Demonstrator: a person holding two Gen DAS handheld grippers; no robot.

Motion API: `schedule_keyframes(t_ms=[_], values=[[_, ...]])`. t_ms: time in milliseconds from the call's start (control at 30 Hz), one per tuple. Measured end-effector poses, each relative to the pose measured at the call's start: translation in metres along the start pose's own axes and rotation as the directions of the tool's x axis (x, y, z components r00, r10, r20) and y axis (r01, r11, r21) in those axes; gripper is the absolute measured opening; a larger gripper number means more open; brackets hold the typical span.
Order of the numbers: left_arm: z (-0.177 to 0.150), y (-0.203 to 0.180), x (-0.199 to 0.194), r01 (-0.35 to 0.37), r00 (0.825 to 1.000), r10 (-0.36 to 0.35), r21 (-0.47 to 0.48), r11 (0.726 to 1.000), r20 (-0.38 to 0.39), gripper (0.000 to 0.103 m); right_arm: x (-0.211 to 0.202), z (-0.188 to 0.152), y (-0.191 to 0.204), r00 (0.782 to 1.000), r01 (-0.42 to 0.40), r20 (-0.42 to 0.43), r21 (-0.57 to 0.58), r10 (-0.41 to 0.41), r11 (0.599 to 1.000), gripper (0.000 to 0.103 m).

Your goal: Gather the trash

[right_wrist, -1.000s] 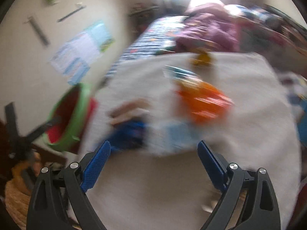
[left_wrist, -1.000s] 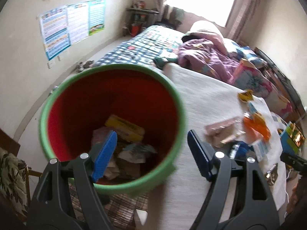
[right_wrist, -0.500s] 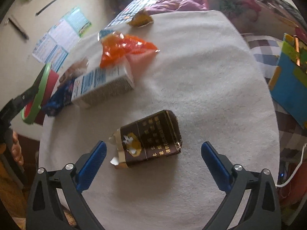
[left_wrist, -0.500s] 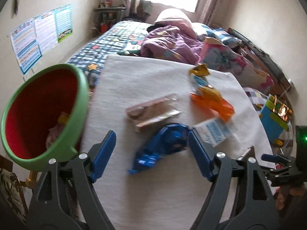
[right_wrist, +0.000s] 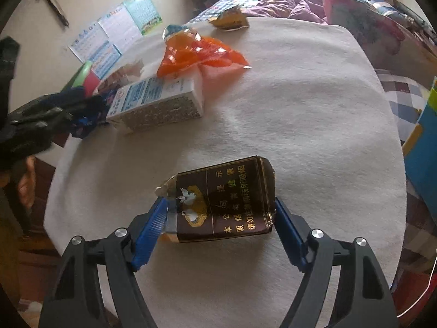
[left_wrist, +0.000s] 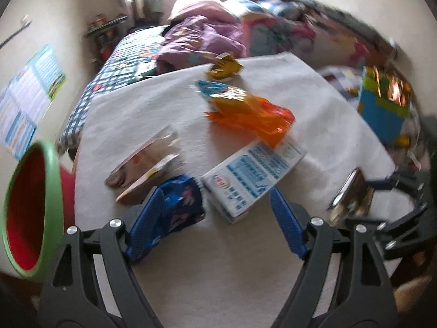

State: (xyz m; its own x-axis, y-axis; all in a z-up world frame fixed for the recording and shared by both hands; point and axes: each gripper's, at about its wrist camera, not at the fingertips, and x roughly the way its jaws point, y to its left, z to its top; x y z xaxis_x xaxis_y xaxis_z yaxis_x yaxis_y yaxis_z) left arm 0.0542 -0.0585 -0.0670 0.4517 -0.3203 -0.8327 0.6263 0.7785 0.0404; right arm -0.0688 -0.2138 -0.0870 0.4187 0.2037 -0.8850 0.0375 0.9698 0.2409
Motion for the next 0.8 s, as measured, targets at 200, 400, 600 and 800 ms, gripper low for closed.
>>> schedule_keyframes(t_ms=[200,400,600,800], values=[[0.017,-0.022,0.032,0.054,0.995,-0.042,0.119,0.991,-0.094,0.078,-0.017,-0.006,-0.018,1.0,-0.016,0.025,0.017,0.016,1.0,0.074],[0.029,-0.038,0.062,0.019,0.983,0.023,0.224,0.974,-0.182,0.082,-0.018,-0.007,-0.02,1.0,-0.027,0.015,-0.021,0.027,0.999,0.075],[0.031,-0.054,0.072,0.007,0.977,0.052,0.279,0.96,-0.205,0.08,-0.013,-0.003,-0.019,0.999,-0.041,0.006,-0.041,0.041,0.998,0.076],[0.027,-0.064,0.063,-0.003,0.982,0.047,0.235,0.972,-0.184,0.064,-0.014,-0.001,-0.02,1.0,-0.027,0.011,-0.039,0.028,0.999,0.089]])
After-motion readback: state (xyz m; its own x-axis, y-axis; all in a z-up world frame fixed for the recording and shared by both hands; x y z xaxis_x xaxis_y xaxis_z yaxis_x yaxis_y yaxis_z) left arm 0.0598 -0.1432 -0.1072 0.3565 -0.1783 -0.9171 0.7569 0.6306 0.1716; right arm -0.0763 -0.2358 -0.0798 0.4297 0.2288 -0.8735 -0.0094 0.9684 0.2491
